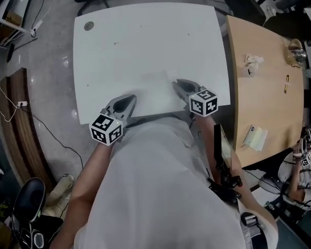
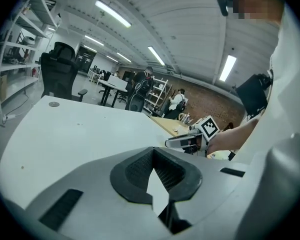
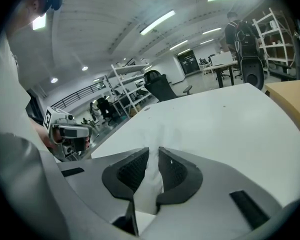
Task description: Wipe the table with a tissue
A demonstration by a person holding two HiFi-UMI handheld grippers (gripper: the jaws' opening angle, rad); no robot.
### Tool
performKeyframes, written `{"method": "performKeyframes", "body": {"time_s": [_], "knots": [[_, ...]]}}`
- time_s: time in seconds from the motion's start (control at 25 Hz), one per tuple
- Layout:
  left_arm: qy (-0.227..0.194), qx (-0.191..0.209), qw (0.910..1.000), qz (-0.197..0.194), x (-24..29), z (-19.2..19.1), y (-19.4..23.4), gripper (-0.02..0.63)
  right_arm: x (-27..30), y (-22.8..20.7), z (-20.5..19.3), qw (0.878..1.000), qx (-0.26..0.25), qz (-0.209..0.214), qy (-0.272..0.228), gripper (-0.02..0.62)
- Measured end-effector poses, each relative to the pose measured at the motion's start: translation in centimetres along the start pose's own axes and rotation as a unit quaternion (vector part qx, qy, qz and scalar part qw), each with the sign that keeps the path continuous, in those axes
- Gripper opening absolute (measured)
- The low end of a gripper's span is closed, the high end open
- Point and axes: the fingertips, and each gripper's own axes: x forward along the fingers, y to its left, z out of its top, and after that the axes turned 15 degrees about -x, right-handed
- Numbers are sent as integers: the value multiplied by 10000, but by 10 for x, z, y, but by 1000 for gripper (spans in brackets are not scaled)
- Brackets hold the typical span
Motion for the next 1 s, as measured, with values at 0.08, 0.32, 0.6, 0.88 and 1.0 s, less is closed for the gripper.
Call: {"method": "performKeyframes", "body": {"time_s": [0.08,0.32,0.6,0.88,1.0], "knots": [[15,58,10000,-34,8,7,-6,5,-5,-13,-2,9999,49,-104,14,63],[-31,141,9999,-25,23,24,-15,5,-9,-59,2,9995,48,-297,65,64],[68,104,9998,149,35,26,-17,5,-4,-90,18,9997,-1,-257,25,64],[113,8,9995,299,48,26,-14,5,9,-120,19,9994,-82,-290,173,64],[140,-23,9994,313,52,27,-14,6,13,-127,12,9990,-19,-347,297,64]]}}
